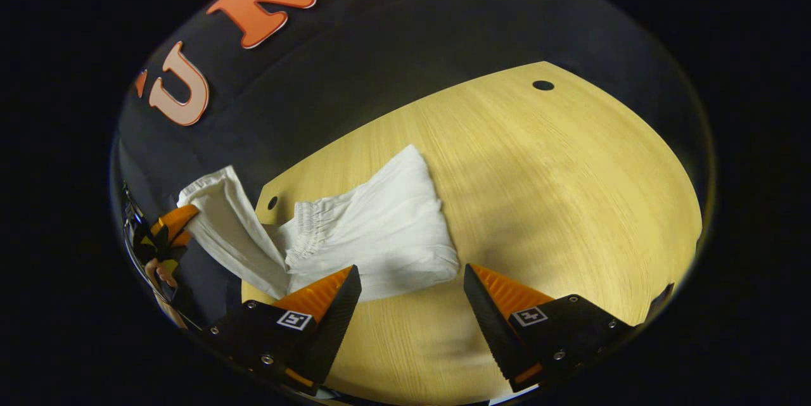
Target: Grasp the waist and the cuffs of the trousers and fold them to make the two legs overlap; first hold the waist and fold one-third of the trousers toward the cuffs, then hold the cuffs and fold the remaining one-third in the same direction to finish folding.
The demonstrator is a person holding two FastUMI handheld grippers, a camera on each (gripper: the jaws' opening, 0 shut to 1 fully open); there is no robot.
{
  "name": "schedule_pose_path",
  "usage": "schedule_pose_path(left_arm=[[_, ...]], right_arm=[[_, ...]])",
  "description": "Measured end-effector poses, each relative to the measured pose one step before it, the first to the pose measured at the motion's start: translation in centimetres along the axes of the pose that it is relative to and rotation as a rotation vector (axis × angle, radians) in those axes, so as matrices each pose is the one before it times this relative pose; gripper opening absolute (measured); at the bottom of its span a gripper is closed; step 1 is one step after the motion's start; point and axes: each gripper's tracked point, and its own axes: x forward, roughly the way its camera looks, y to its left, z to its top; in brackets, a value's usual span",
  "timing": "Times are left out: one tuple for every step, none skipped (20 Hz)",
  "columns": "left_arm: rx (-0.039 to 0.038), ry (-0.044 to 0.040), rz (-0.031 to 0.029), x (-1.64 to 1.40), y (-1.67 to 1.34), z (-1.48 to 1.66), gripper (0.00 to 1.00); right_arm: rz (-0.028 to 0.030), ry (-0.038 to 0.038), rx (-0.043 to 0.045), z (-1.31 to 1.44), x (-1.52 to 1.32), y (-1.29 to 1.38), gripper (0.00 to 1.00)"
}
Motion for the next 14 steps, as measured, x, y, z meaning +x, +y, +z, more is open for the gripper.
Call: schedule_pose_path(left_arm=[[0.01672, 0.01514, -0.01767, 0.553, -1.488, -1.052, 0.03], [0.01871, 0.01781, -0.01461, 0.807, -1.376, -0.923, 0.04], [0.01670, 0.01801, -0.01397, 0.814, -1.372, -1.067, 0.04], [0.01626, 0.02187, -0.01779, 1.046, -1.840, -1.093, 0.03], [0.01419, 0.01847, -0.01718, 0.741, -1.460, -1.144, 0.04], [0.01531, 0.02110, -0.01935, 1.274, -1.569, -1.169, 0.03], [0.01785, 0.02327, -0.01717, 1.244, -1.632, -1.417, 0.03], [0.02188, 0.02710, -0.01637, 1.528, -1.757, -1.419, 0.03], [0.02452, 0.03142, -0.01090, 1.467, -1.188, -1.722, 0.03], [0.02933, 0.03650, -0.00926, 1.681, -1.172, -1.468, 0.03], [0.03602, 0.03600, -0.00083, 1.886, -0.834, -1.650, 0.04], [0.04455, 0.03358, 0.00419, 1.912, -0.909, -1.373, 0.04], [0.05052, 0.03574, 0.01666, 1.606, -1.009, -0.865, 0.03], [0.05489, 0.03405, 0.02154, 1.713, -0.830, -1.136, 0.00]], right_arm=[[-0.00447, -0.00477, 0.01484, -0.264, -0.297, -0.920, 0.99], [-0.00653, -0.00443, 0.01512, 0.223, -0.365, -0.874, 0.99], [-0.00587, -0.00240, 0.01376, -0.032, -0.272, -0.920, 0.99], [-0.00592, -0.00171, 0.01375, -0.140, -0.560, -1.010, 0.99], [-0.00591, -0.00050, 0.01359, -0.016, -0.399, -1.025, 0.99], [-0.00612, 0.00000, 0.01393, -0.117, -0.388, -0.975, 0.98], [-0.00398, 0.00056, 0.01211, -0.094, -0.416, -0.932, 0.98], [-0.00417, 0.00199, 0.00975, -0.307, -0.313, -0.791, 0.99], [-0.00478, 0.00037, 0.00799, 0.021, -0.224, -0.829, 0.99], [-0.00595, -0.00056, 0.00696, -0.084, -0.475, -0.745, 0.99], [-0.00479, -0.00004, 0.00715, -0.079, -0.156, -0.685, 0.98], [-0.00387, -0.00075, 0.00746, -0.063, -0.124, -0.576, 0.98], [-0.00260, -0.00213, 0.00848, 0.024, -0.214, -0.650, 0.99], [-0.00154, -0.00070, 0.00760, -0.064, -0.166, -0.581, 0.98]])
